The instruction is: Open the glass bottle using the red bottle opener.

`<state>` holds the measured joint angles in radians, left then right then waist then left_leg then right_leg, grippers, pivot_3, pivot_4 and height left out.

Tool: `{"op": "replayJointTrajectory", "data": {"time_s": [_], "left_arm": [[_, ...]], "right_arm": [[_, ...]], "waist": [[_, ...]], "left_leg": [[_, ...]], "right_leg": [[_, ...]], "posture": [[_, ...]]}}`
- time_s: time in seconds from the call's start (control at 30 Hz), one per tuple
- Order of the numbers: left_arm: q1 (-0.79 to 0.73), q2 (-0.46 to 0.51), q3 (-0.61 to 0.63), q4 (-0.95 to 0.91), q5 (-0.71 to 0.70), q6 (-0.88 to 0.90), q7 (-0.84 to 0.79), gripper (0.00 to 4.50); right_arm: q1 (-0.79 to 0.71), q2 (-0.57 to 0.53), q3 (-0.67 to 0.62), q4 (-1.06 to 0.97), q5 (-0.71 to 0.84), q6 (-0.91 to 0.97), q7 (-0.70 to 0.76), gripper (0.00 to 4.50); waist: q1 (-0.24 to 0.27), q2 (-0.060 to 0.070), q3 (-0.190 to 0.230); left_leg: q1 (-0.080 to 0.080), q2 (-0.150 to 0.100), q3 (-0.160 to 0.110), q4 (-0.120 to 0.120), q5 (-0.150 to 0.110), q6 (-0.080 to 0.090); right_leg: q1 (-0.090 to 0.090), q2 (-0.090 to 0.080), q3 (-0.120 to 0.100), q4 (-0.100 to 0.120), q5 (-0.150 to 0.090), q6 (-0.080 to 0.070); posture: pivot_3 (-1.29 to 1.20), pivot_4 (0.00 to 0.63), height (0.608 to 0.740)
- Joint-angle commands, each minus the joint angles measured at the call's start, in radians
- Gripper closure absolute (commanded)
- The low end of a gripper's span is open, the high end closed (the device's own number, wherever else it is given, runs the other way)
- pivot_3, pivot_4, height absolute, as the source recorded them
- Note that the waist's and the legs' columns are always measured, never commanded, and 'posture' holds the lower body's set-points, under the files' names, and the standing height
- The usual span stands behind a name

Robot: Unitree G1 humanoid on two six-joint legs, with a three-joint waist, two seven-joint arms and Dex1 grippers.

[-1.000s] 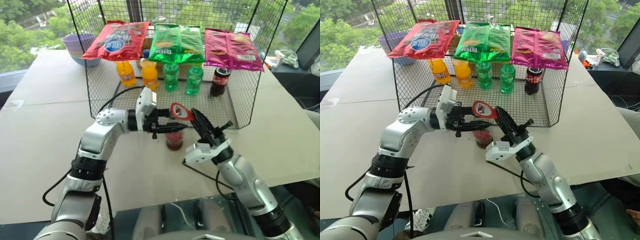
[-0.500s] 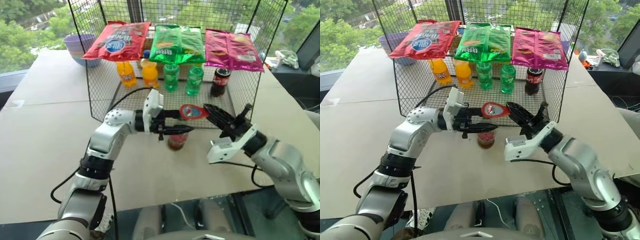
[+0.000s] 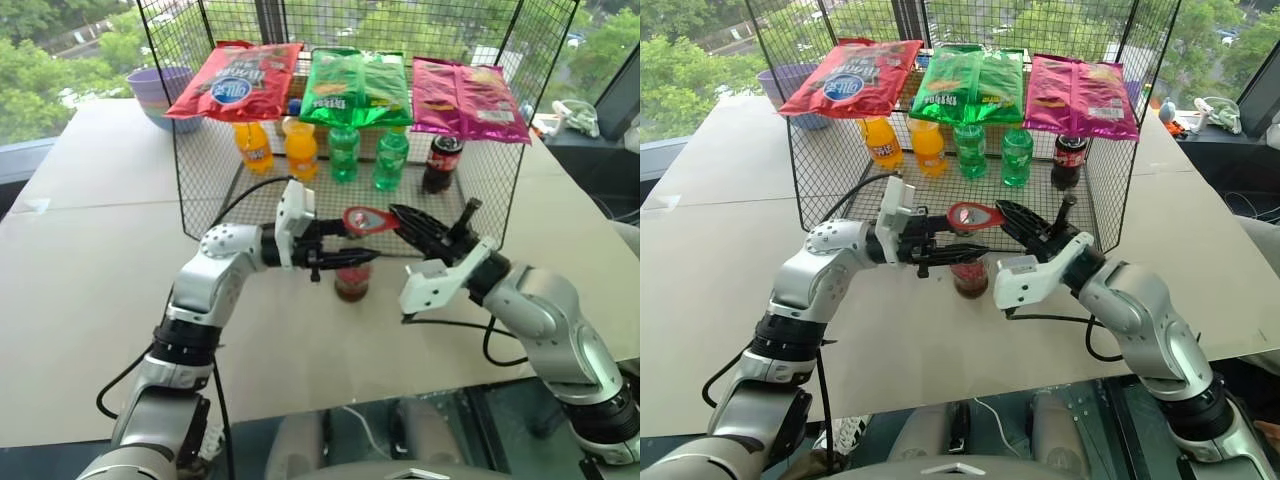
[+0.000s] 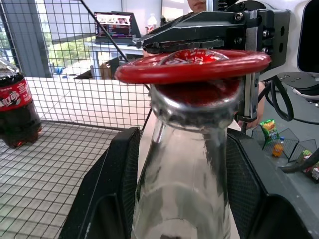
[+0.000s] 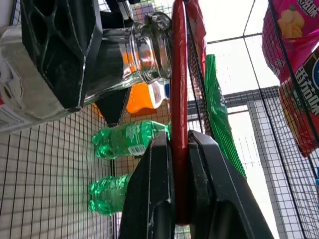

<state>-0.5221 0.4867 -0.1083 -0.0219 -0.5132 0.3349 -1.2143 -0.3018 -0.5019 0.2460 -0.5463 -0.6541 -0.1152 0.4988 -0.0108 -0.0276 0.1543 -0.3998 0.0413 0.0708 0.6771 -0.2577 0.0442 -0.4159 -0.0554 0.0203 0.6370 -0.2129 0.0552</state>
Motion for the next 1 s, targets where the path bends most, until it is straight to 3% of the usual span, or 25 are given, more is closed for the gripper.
{"op": "replayJointTrajectory", "data": {"time_s": [0.03,0.23,0.37,0.57,0.63,0.87,1.0], "left_arm": [[0.028,0.016,-0.016,0.003,0.025,0.011,0.001,2.62],[0.035,0.015,-0.012,-0.001,0.027,0.01,0.003,2.62],[0.036,0.009,-0.013,0.0,0.031,0.008,0.007,2.62],[0.038,-0.004,-0.012,0.007,0.037,-0.011,0.02,2.62],[0.043,-0.005,-0.011,0.007,0.038,-0.017,0.023,2.62],[0.057,-0.007,-0.003,-0.01,0.037,-0.029,0.049,2.62],[0.061,-0.014,0.002,-0.016,0.042,-0.042,0.066,2.62]], "right_arm": [[-0.032,0.002,-0.034,-0.034,0.021,-0.018,-0.012,4.5],[-0.047,-0.001,-0.067,-0.046,0.055,-0.004,0.003,4.5],[-0.008,0.037,-0.13,-0.095,0.14,0.105,0.024,4.5],[0.225,0.202,-0.238,-0.317,0.375,0.562,0.106,4.5],[0.278,0.302,-0.262,-0.372,0.466,0.77,0.093,4.5],[0.274,0.503,-0.391,-0.442,0.744,1.365,0.113,4.5],[0.229,0.534,-0.468,-0.41,0.804,1.569,0.101,4.5]], "waist": [[0.0,0.0,0.0],[0.0,0.0,0.0],[0.001,0.0,0.0],[0.006,0.0,0.0],[0.003,0.001,0.0],[0.0,0.002,-0.001],[0.0,0.002,0.0]], "left_leg": [[0.0,0.0,0.0,0.0,0.0,0.0],[0.0,-0.001,0.0,-0.005,0.0,0.0],[0.0,-0.001,0.0,-0.006,0.0,0.0],[-0.001,-0.001,0.0,-0.008,0.0,0.0],[-0.001,0.0,-0.001,-0.008,0.0,0.0],[0.0,0.005,-0.001,-0.007,0.0,0.0],[-0.001,0.005,-0.001,-0.007,0.0,0.0]], "right_leg": [[0.0,0.0,0.0,0.0,0.0,0.0],[0.0,0.0,0.0,-0.004,0.002,-0.003],[0.0,0.001,-0.001,-0.005,0.002,-0.004],[0.001,0.001,-0.001,-0.008,0.002,-0.004],[0.001,0.001,-0.002,-0.008,0.002,-0.004],[0.001,0.0,-0.002,-0.008,0.003,-0.004],[0.001,-0.001,-0.003,-0.008,0.003,-0.004]], "posture": [[0.0,0.15,0.74],[0.0,0.15,0.74],[0.0,0.15,0.74],[0.0,0.15,0.74],[0.0,0.15,0.74],[0.0,0.15,0.74],[0.0,0.15,0.74]]}}
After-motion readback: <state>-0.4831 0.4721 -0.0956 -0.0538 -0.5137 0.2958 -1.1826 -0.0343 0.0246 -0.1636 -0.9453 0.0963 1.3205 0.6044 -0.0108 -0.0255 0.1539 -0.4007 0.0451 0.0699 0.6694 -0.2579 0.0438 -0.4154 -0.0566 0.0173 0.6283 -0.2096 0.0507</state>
